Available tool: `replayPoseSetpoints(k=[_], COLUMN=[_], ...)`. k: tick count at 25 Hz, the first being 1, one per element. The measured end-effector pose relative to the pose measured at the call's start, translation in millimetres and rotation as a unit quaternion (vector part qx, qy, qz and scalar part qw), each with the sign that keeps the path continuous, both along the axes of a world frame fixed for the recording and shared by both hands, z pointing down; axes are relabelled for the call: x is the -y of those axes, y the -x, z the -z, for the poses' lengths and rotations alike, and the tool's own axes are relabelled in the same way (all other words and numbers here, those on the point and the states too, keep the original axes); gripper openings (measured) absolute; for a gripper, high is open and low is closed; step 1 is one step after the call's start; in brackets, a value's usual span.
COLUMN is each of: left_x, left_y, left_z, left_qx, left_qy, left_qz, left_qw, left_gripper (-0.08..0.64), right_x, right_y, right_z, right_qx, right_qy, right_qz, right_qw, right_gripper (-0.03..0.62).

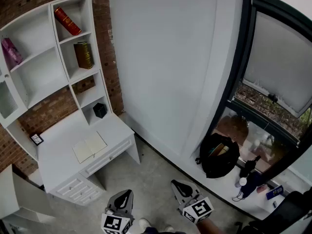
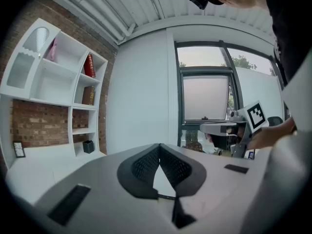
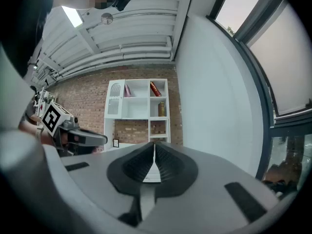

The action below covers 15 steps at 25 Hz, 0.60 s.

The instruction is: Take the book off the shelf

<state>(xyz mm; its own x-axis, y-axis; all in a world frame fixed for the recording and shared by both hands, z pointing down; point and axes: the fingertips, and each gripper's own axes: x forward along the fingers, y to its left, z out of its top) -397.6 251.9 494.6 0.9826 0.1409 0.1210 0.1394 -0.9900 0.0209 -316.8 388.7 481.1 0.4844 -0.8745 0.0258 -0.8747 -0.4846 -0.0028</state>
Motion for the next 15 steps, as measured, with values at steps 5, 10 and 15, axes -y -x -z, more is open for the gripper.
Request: replayPoseSetpoints(k=[5,10,15], left_x=[29,52,88], left_y=[-4,-20,-31], left_z=[2,0,0], left_qx=[0.001,-0.004,-0.014], left_qy=[0.011,0.012,0.013], left_qz=[0.006,-0.010,-0.009], left_qw=[0.9999,0.9999,0.9998], left_gripper=[0.008,0.008,0.008], right_x=[25,56,101], right_y=[4,-9,-19], right_z=[2,4,11], right_qx=[0.002,-0.007,-0.009], right_qy=[0.009,0.009,0.000], right_qz=[0.008,0.009,0.017], right_qw=[1.000,1.000,1.000], right_gripper=[0.023,0.023,0.023])
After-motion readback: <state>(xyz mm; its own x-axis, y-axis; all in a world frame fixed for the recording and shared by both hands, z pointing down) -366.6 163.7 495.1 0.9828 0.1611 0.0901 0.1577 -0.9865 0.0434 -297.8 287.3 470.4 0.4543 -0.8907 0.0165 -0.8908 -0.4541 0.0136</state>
